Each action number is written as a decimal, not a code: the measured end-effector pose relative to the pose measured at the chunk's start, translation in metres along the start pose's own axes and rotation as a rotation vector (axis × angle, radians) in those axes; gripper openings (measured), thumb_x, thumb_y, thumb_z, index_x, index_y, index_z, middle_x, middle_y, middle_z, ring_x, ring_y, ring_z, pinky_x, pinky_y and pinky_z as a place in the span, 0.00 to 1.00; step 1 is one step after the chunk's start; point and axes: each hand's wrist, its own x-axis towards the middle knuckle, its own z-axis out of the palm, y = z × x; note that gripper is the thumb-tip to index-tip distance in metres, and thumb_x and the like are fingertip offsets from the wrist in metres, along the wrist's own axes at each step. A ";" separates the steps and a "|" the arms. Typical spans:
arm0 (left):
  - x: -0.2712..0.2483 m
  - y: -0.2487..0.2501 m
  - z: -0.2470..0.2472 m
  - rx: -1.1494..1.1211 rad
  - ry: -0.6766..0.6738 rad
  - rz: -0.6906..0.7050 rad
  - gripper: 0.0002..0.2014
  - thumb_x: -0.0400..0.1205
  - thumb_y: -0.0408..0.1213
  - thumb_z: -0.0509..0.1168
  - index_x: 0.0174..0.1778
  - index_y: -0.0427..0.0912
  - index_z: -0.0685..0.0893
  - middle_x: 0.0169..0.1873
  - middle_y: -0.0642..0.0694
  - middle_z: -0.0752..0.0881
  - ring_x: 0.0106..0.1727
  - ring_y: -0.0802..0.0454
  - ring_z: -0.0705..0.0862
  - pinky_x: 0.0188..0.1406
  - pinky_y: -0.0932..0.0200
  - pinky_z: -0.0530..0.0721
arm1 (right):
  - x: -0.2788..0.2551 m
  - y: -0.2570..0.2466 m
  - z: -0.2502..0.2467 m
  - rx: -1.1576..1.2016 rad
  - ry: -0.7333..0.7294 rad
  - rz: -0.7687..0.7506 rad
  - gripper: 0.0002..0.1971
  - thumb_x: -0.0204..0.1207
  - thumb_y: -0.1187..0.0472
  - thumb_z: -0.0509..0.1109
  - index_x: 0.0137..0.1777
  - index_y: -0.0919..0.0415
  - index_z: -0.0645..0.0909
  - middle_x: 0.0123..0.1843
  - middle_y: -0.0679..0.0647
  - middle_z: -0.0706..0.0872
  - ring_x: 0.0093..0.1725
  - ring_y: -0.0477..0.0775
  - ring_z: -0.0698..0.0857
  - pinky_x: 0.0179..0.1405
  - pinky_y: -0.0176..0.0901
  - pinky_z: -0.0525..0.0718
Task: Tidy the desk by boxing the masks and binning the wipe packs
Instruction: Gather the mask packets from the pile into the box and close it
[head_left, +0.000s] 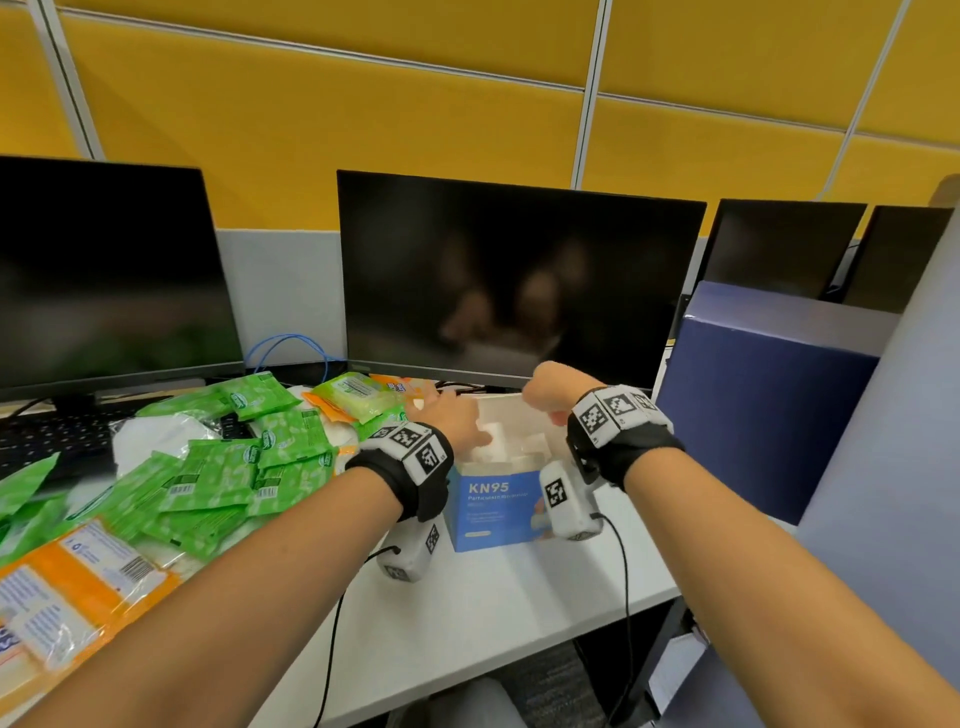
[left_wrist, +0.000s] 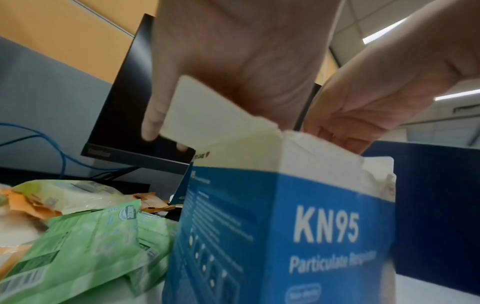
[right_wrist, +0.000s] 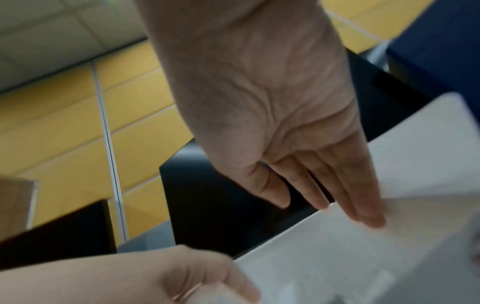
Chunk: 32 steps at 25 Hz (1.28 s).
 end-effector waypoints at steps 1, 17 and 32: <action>0.000 0.003 0.003 0.053 -0.043 -0.009 0.24 0.81 0.51 0.64 0.73 0.50 0.75 0.79 0.40 0.62 0.83 0.35 0.51 0.77 0.28 0.56 | 0.003 0.007 0.000 -0.051 -0.027 0.034 0.18 0.85 0.62 0.55 0.71 0.68 0.75 0.71 0.64 0.79 0.67 0.64 0.80 0.58 0.48 0.77; 0.003 -0.006 0.026 -0.879 0.307 -0.067 0.22 0.86 0.44 0.55 0.77 0.45 0.68 0.76 0.36 0.66 0.76 0.38 0.67 0.75 0.46 0.66 | 0.014 -0.011 0.043 0.420 -0.351 -0.022 0.22 0.87 0.53 0.54 0.76 0.62 0.67 0.64 0.59 0.77 0.54 0.56 0.81 0.60 0.49 0.80; 0.016 -0.011 0.026 -0.903 0.115 -0.111 0.24 0.86 0.39 0.59 0.79 0.50 0.65 0.75 0.39 0.73 0.73 0.40 0.74 0.69 0.52 0.73 | 0.014 -0.017 0.059 0.118 -0.177 -0.150 0.19 0.85 0.62 0.57 0.73 0.69 0.74 0.71 0.65 0.78 0.62 0.59 0.78 0.67 0.49 0.74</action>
